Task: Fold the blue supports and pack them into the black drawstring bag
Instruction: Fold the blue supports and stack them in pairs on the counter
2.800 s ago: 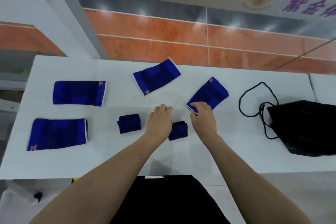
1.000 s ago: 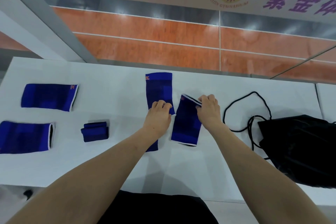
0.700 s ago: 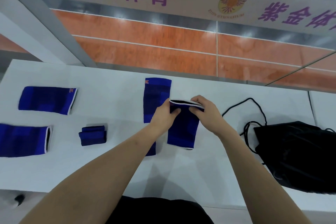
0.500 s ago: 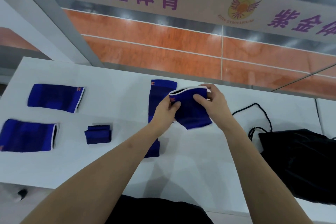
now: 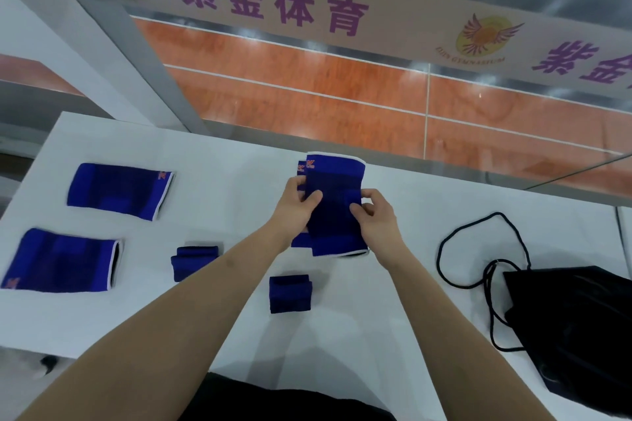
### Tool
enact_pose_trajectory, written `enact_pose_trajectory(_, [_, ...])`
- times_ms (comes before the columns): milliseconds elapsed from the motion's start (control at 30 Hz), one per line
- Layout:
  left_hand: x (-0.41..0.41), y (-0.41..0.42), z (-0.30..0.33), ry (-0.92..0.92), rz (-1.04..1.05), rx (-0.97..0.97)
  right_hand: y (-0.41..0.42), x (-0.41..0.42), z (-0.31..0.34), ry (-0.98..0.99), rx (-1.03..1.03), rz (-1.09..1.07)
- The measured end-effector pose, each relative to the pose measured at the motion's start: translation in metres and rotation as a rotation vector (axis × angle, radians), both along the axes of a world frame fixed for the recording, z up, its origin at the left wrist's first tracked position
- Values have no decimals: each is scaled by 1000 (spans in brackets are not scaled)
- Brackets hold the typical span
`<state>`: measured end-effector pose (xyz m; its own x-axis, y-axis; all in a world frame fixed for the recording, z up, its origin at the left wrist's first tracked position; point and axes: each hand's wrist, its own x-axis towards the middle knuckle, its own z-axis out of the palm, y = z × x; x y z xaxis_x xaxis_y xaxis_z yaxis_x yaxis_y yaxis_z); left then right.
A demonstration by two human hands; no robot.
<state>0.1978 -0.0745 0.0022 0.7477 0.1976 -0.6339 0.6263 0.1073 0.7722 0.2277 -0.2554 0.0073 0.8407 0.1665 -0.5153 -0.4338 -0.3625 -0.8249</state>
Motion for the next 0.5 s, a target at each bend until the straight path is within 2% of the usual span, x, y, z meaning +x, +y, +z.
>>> enact_pose_trajectory(200, [-13,10,-16,53,-77,13,24,15,-28,10,-129,-10])
enact_pose_trajectory(500, [-17,14,-33,31,-136,293,36,12,-47,-63,-207,37])
